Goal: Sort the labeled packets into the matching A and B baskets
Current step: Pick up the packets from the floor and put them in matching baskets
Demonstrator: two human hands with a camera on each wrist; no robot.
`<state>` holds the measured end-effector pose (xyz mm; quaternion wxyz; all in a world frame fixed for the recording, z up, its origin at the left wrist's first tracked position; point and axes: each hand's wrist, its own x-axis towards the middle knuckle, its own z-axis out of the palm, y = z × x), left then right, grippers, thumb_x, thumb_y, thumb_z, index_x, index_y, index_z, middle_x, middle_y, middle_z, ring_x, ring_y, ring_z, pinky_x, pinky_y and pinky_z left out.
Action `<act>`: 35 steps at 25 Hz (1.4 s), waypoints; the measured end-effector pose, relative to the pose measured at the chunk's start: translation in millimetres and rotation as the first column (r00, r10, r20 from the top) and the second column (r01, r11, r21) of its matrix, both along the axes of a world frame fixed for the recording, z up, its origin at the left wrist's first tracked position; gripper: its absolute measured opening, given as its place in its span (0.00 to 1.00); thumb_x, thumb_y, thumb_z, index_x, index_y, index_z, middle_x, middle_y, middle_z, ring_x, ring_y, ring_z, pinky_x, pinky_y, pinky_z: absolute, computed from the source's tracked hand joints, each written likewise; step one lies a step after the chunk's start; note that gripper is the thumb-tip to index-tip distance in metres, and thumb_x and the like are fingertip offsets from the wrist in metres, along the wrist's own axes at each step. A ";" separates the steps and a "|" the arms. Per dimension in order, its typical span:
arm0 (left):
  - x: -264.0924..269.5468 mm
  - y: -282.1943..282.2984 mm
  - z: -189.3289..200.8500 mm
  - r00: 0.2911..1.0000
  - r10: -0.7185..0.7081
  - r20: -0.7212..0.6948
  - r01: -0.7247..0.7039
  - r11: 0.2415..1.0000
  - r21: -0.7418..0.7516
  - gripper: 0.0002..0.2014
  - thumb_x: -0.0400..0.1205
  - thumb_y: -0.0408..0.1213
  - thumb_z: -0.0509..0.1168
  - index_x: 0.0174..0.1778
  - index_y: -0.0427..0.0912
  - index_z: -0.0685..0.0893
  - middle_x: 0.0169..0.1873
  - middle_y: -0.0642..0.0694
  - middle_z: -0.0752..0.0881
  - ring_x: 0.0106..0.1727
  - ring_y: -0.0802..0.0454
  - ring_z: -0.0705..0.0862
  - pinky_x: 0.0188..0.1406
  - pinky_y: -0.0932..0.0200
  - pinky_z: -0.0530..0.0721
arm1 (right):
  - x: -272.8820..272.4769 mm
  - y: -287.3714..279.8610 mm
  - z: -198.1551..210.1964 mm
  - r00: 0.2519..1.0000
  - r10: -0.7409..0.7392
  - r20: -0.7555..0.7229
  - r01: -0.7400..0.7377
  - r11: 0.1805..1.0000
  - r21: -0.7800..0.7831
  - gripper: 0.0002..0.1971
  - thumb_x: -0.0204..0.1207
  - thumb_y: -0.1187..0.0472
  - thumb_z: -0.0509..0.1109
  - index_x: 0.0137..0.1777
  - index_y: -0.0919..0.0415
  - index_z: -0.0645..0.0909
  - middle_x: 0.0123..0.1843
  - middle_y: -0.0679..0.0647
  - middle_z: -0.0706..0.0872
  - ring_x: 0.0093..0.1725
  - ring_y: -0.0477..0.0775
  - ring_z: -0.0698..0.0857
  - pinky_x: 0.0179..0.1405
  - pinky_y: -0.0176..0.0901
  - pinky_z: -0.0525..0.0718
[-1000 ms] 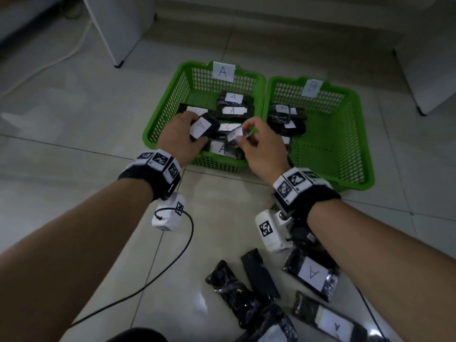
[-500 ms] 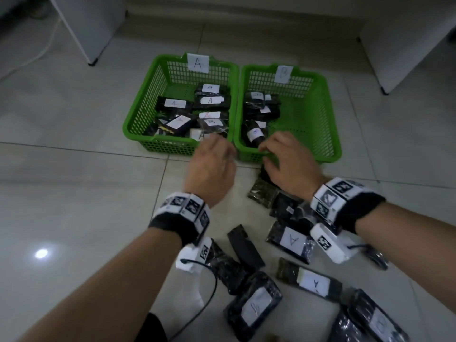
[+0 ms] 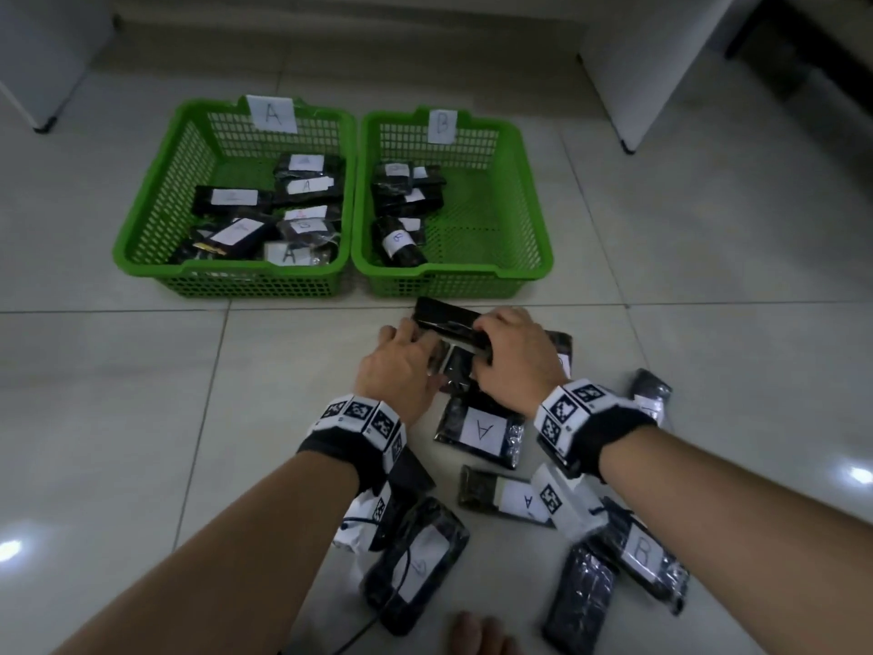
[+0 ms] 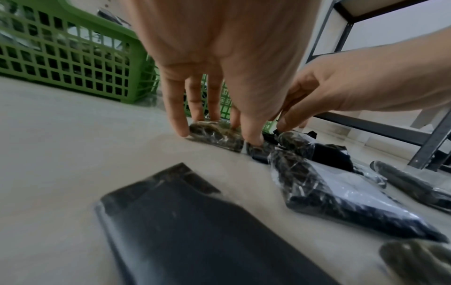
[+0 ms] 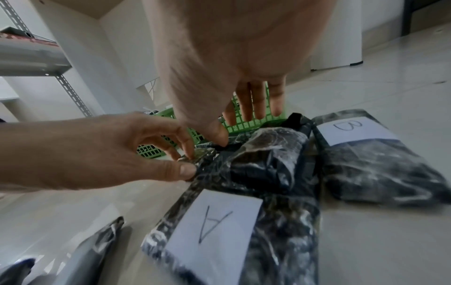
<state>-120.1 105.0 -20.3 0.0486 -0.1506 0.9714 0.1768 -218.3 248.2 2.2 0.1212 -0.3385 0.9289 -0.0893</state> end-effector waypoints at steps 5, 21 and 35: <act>-12.2 -6.1 3.5 0.996 0.069 0.052 -0.069 0.998 -0.006 0.25 0.74 0.52 0.74 0.61 0.43 0.77 0.61 0.45 0.73 0.61 0.40 0.79 0.51 0.45 0.83 | -16.4 -18.0 -12.7 0.998 0.049 0.030 -0.053 0.991 0.124 0.33 0.78 0.56 0.73 0.82 0.56 0.69 0.79 0.56 0.74 0.77 0.62 0.72 0.73 0.57 0.71; 59.9 -113.4 35.9 0.539 0.808 -0.237 -0.225 0.409 0.884 0.13 0.90 0.28 0.53 0.63 0.42 0.80 0.54 0.41 0.87 0.43 0.50 0.87 0.36 0.52 0.90 | 16.1 -87.5 14.3 0.605 0.075 0.792 0.523 0.713 -0.467 0.18 0.92 0.55 0.58 0.59 0.70 0.83 0.45 0.74 0.88 0.29 0.54 0.86 0.26 0.46 0.73; -47.8 -122.0 83.3 0.741 0.541 -0.398 -0.161 0.718 0.677 0.15 0.86 0.31 0.55 0.46 0.54 0.84 0.55 0.46 0.87 0.51 0.44 0.88 0.50 0.37 0.89 | -69.0 -70.6 46.7 0.868 -0.320 0.379 0.496 0.561 -0.663 0.13 0.81 0.55 0.75 0.64 0.50 0.89 0.60 0.50 0.91 0.58 0.52 0.88 0.60 0.47 0.86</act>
